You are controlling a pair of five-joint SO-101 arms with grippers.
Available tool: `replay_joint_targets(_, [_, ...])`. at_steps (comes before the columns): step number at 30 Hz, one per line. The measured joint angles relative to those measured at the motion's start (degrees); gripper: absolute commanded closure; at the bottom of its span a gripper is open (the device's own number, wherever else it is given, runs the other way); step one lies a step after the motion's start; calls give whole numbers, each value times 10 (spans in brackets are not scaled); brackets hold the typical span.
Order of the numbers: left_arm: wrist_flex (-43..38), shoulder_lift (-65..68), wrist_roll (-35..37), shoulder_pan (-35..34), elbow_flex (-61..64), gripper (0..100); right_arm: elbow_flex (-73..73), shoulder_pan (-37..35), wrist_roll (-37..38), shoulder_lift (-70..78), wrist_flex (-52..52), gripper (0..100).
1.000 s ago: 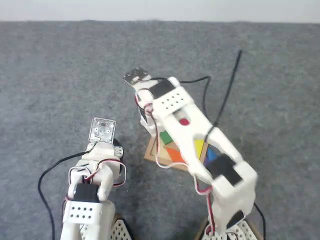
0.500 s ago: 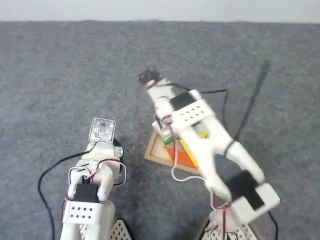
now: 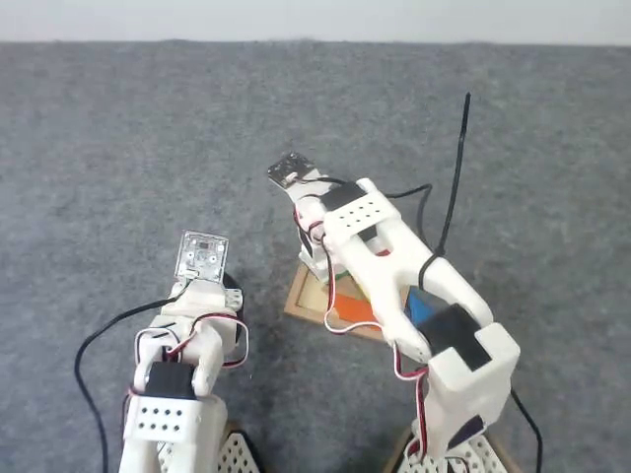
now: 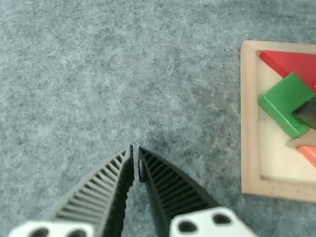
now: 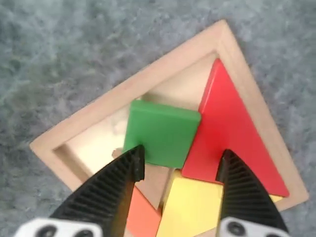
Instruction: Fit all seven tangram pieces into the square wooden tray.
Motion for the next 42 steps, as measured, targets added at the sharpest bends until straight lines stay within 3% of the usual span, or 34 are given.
replay_joint_targets(17, [0, 0, 0, 0, 0, 986, -44, 5, -1, 12, 27, 757])
replay_joint_targets(28, [0, 0, 0, 0, 0, 986, -63, -12, -9, 47, -41, 756])
replay_joint_targets(42, [0, 0, 0, 0, 0, 986, -84, -11, -10, 46, -1, 756])
